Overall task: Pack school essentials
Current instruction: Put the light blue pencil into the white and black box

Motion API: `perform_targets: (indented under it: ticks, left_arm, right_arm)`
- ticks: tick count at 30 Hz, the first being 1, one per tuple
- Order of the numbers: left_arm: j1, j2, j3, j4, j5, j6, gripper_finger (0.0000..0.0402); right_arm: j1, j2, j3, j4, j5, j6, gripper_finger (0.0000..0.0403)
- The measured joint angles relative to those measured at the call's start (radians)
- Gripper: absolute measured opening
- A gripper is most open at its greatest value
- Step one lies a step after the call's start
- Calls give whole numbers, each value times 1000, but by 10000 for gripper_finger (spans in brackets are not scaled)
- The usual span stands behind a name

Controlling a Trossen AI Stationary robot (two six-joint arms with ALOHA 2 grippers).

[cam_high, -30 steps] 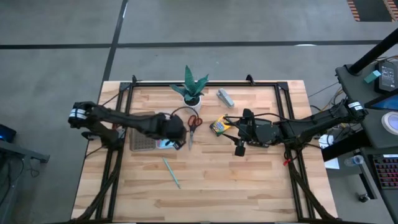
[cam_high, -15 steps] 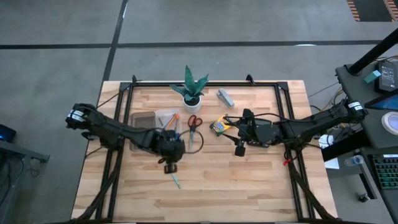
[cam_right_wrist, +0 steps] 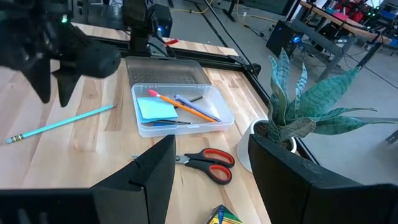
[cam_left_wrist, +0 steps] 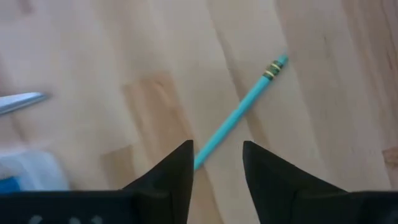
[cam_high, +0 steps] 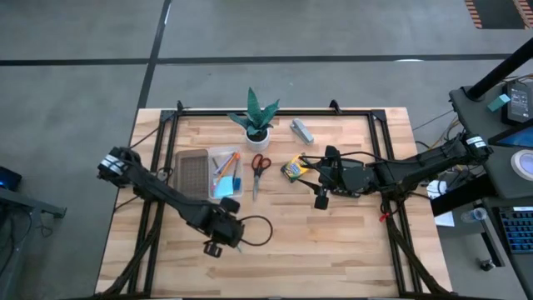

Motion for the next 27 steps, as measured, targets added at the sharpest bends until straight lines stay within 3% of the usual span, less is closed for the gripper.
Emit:
perform_targets:
  ticks: [9, 27]
  left_arm:
    - [-10, 77, 10, -2, 42, 166, 206]
    - [2, 187, 10, 18, 44, 240, 204]
  right_arm:
    - [0, 0, 0, 0, 0, 0, 192]
    - [0, 0, -1, -1, 0, -1, 192]
